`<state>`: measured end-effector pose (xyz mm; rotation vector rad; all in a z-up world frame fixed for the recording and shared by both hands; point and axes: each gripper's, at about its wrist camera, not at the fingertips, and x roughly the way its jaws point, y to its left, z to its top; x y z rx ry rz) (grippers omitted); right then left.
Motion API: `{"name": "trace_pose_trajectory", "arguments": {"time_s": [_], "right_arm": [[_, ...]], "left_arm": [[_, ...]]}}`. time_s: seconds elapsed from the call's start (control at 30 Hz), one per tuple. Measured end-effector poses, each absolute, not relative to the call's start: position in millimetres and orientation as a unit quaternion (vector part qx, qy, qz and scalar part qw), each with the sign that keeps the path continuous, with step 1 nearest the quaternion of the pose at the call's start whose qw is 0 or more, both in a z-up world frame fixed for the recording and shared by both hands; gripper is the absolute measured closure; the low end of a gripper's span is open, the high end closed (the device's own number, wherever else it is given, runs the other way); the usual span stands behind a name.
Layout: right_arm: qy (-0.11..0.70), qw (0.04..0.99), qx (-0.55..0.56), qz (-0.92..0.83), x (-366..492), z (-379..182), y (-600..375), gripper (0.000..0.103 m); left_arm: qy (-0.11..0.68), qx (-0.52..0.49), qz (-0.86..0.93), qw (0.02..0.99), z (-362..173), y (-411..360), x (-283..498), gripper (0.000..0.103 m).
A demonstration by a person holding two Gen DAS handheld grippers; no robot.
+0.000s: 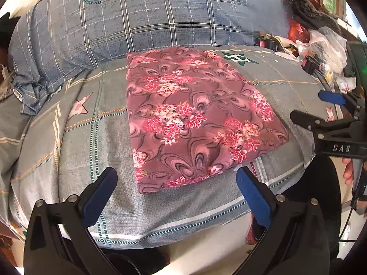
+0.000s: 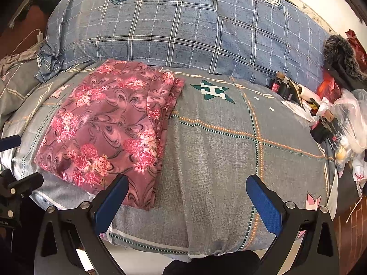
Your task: Fold small clothes
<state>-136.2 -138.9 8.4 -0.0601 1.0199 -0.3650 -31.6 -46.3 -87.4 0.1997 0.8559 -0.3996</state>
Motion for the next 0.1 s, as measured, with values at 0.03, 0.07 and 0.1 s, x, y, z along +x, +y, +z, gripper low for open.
{"name": "trace_pose_trajectory", "arguments": {"time_s": [0.03, 0.07, 0.1], "right_arm": [[0.483, 0.857, -0.029, -0.176, -136.6, 9.3, -139.3, 0.0], [0.481, 0.858, -0.029, -0.178, -137.2, 10.0, -139.2, 0.0], [0.479, 0.859, -0.029, -0.18, -137.7, 11.0, -139.9, 0.0]], "left_arm": [[0.41, 0.099, -0.191, 0.886, -87.4, -47.3, -32.3, 0.0], [0.408, 0.103, -0.189, 0.887, -87.3, -48.9, -33.2, 0.0], [0.407, 0.104, -0.188, 0.888, -87.2, -49.8, -33.9, 0.0]]}}
